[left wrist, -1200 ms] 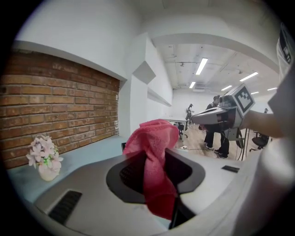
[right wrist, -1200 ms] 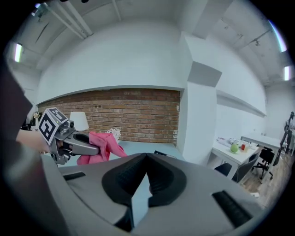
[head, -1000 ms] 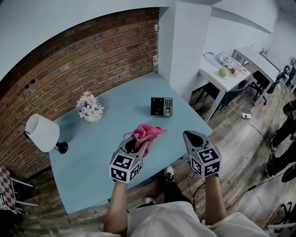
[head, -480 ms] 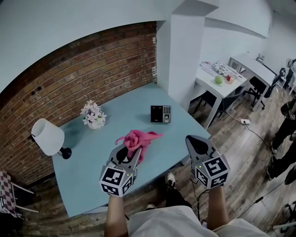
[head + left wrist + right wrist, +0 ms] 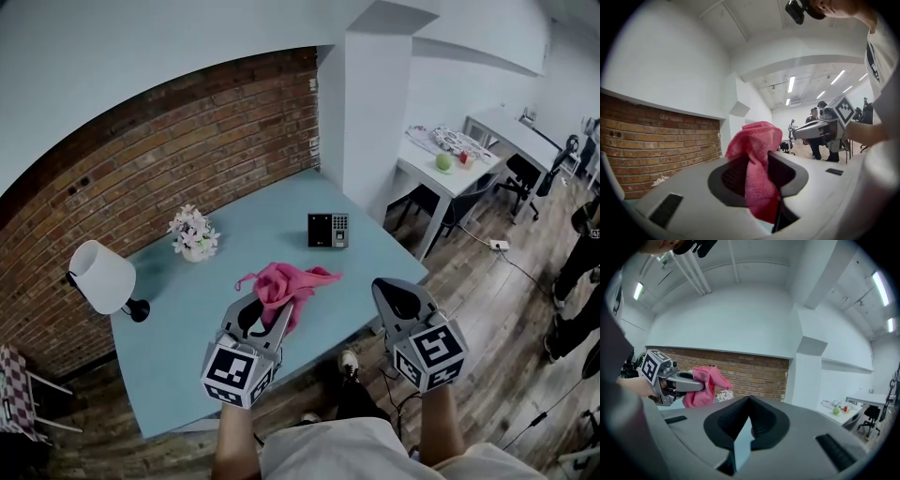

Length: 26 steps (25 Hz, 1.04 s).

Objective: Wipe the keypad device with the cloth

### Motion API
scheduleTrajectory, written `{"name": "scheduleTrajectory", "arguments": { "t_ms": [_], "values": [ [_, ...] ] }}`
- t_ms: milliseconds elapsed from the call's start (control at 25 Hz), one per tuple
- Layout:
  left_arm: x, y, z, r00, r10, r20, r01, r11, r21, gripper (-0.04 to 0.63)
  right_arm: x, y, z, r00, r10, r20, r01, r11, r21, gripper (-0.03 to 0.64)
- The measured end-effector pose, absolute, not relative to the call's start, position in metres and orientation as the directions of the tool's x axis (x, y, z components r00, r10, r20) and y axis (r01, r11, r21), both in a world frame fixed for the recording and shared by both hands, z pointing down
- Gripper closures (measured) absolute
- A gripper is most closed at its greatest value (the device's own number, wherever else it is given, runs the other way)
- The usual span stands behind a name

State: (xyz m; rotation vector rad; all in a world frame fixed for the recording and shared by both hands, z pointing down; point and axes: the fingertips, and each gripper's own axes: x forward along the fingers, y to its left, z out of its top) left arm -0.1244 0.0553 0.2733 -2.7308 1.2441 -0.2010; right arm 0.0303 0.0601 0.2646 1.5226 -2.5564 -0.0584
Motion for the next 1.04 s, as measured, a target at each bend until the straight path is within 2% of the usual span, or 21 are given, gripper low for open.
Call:
{"name": "scheduleTrajectory", "arguments": {
  "t_ms": [1040],
  "values": [
    [-0.124, 0.068, 0.299, 0.641, -0.759, 0.117, -0.741, -0.651, -0.165, 0.448, 0.037, 0.062, 0.290, -0.429, -0.883, 0.192, -0.879, 0.457, 0.137, 0.614]
  ]
}}
